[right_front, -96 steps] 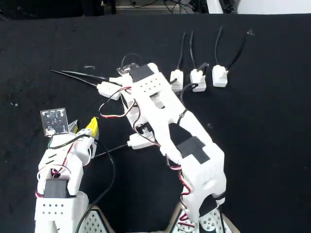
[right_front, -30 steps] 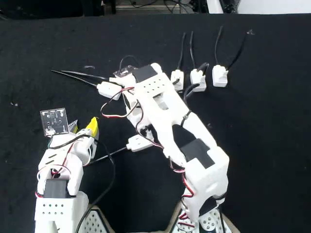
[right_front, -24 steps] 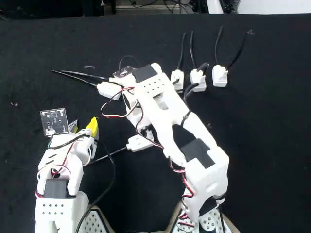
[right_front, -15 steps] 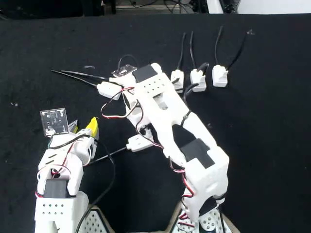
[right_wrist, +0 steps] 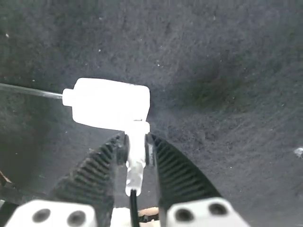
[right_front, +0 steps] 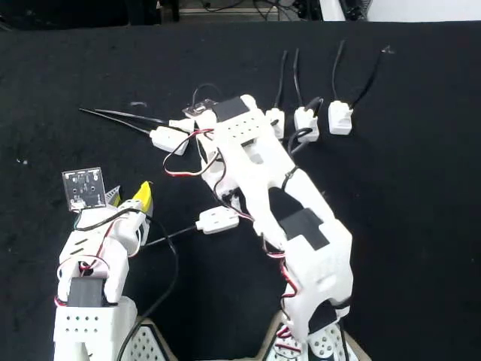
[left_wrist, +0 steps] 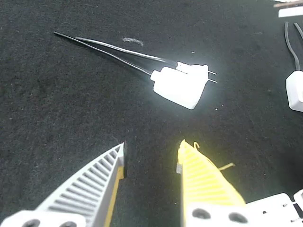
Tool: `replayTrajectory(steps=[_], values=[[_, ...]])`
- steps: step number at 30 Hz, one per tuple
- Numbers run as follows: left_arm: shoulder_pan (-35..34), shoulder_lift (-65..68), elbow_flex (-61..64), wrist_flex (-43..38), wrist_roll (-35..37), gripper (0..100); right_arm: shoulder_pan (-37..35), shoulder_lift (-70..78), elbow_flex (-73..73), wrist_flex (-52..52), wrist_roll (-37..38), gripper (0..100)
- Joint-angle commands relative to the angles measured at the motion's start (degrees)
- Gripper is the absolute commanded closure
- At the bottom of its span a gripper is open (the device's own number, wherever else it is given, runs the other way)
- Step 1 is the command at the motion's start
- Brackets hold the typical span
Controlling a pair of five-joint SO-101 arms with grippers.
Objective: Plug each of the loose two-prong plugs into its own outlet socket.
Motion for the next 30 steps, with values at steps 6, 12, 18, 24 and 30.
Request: replayTrajectory(steps=[6,12,18,24,30], values=[[-0.48,-0.70,-1.10,0.00,0.00,81,-1.49,0.48,-2.59,-0.53,-4.75,98.8],[-0.48,-0.70,-1.10,0.00,0.00,81,-2.02,0.48,-2.59,-0.53,-8.18,98.8],[-0.57,-0.70,-1.10,0.00,0.00,81,-2.02,0.48,-2.59,0.26,-8.70,98.8],[-0.48,-0.70,-1.10,0.00,0.00,81,-2.02,0.57,-2.59,-0.26,-8.70,98.8],[-0.48,-0.70,-1.10,0.00,0.00,81,-2.02,0.66,-2.59,-1.85,-8.70,98.8]])
